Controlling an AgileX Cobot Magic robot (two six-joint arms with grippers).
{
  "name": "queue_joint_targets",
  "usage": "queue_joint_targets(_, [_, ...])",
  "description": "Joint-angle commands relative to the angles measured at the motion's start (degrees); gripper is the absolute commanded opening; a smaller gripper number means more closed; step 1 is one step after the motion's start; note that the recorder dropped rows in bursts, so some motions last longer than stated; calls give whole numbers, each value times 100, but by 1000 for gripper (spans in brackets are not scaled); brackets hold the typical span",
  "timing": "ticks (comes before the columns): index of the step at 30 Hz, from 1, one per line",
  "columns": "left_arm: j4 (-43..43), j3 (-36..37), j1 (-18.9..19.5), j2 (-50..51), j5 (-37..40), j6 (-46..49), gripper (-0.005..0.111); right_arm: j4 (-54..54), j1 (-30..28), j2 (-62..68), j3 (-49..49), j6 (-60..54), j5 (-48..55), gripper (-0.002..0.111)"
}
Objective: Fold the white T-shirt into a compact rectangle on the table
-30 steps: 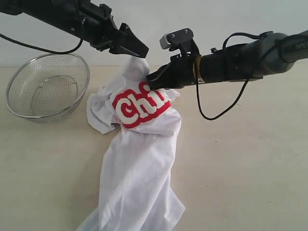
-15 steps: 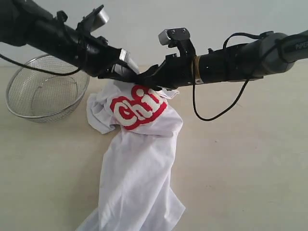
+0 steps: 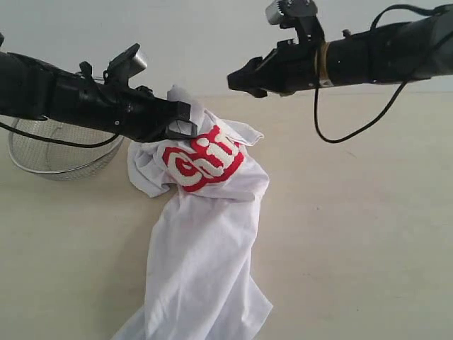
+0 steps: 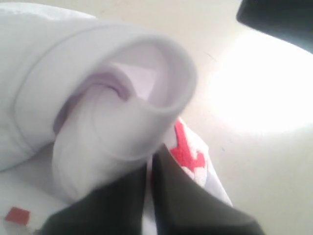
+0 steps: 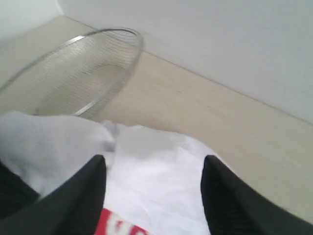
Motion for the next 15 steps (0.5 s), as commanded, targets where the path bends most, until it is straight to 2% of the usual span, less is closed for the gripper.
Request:
queue_joint_targets(1, [30, 25, -27, -12, -34, 60, 4, -955, -35, 133, -155, 437, 288, 51])
queue_joint_targets(15, [159, 25, -27, -12, -40, -25, 4, -1284, 88, 1038, -330, -141, 25, 51])
